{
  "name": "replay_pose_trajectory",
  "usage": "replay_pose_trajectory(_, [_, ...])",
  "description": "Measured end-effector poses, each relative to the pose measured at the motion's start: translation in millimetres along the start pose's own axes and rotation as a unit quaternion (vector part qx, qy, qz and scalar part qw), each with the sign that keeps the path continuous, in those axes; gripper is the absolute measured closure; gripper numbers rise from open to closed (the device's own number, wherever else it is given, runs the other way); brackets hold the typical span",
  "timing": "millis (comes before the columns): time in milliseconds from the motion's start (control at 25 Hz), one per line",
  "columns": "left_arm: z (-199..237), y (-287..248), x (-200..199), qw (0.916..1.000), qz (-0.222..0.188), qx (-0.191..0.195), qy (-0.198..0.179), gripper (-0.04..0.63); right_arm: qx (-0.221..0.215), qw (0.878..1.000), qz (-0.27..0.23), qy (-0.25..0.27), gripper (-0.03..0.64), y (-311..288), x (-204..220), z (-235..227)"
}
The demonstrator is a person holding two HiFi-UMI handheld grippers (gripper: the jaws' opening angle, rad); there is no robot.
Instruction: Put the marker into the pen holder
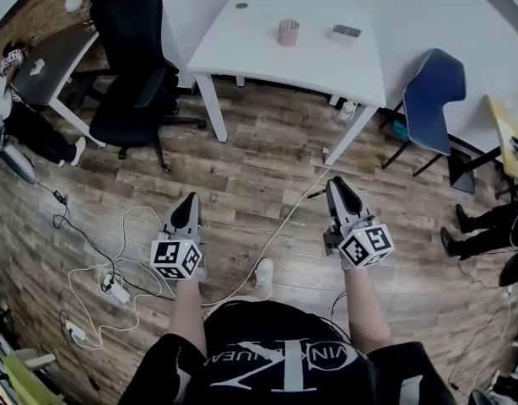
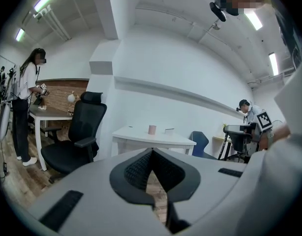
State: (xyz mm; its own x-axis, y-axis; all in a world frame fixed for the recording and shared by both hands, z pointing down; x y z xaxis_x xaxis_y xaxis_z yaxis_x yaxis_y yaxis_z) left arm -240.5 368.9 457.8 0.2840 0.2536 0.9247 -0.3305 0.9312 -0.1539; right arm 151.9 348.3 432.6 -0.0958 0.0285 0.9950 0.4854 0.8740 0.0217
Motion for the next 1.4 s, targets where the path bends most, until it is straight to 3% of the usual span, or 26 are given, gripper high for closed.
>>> replay_pose_trajectory(800, [40.1, -108.7, -30.4, 1.0, -0.008, -0.005, 0.0, 0.581, 0.032, 0.999, -0.021, -0.013, 0.543, -97.8, -4.2, -75.0])
replay_pose_trajectory(1200, [61.5, -196.7, -66.6, 0.9995, -0.027, -0.015, -0.01, 0.581, 0.021, 0.999, -0.043, -0.024, 0.543, -190.4, -12.8, -124.9])
replay_pose_trajectory(1400, [66.6, -245.2, -73.4, 0.9998, -0.017, -0.01, -0.005, 0.581, 0.013, 0.999, -0.04, -0.033, 0.543, -237.1, -14.2, -148.6])
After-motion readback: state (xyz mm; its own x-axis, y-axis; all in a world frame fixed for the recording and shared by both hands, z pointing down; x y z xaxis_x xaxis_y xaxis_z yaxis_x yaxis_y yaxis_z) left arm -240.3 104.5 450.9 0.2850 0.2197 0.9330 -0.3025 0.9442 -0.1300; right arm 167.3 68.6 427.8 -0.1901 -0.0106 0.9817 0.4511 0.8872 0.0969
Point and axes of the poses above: the fingertips, and each gripper's own axes: y backward along the fingers, z to its left, x out of its underside, the point moved 7 cm from there along y, backward along the fingers, and after that the axes turned 12 degrees about y, right-handed, at the moved point
